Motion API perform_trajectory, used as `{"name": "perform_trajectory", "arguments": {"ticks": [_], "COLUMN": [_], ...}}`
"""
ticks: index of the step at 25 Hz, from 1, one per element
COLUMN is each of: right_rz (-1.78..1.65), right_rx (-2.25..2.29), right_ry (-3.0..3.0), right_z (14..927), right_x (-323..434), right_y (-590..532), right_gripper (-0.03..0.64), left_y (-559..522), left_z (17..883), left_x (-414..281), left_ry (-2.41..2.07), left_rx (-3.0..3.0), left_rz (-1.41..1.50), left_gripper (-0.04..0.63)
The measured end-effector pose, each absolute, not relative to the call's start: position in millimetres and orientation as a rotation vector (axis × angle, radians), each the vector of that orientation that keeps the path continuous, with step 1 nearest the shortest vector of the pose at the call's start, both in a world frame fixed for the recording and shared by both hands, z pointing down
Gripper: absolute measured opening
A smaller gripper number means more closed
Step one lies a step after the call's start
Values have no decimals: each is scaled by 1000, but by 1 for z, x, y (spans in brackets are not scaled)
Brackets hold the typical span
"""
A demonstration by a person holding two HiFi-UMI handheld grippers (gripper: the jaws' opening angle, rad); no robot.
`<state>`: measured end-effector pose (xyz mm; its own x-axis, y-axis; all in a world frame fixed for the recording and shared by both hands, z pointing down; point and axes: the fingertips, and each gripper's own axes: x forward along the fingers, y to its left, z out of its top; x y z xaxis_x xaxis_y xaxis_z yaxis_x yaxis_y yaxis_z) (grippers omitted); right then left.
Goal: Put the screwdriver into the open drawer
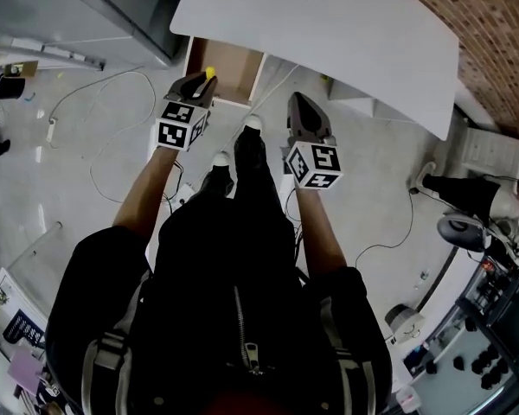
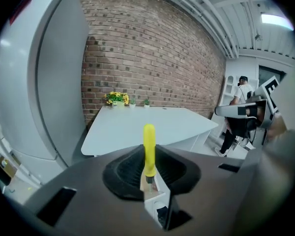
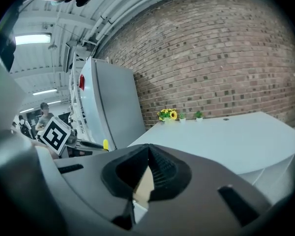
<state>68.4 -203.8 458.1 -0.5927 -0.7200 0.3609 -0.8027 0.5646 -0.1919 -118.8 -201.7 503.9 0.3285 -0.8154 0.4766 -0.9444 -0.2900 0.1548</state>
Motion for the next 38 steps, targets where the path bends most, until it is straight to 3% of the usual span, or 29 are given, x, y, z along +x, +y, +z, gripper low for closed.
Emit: {"name": "perform_trajectory", "arguments": {"ticks": [12,28,38], "right_rz": [617,792,841], "right_rx": [1146,1122,1116], "right_ry": [-2523,-2360,-2280], "right_z": [508,576,594], "right_x": [65,94,116], "right_y": [-270,-266,-252], "right_gripper": [6,6,6], "left_y": [-256,-305,-316], "left_z": [636,846,914], "left_x": [-121,-135,-126], "left_ry": [-1528,-1478,-1362], "left_rx": [1995,1803,1659], "left_rz": [586,797,915], "left_gripper": [81,81,83]}}
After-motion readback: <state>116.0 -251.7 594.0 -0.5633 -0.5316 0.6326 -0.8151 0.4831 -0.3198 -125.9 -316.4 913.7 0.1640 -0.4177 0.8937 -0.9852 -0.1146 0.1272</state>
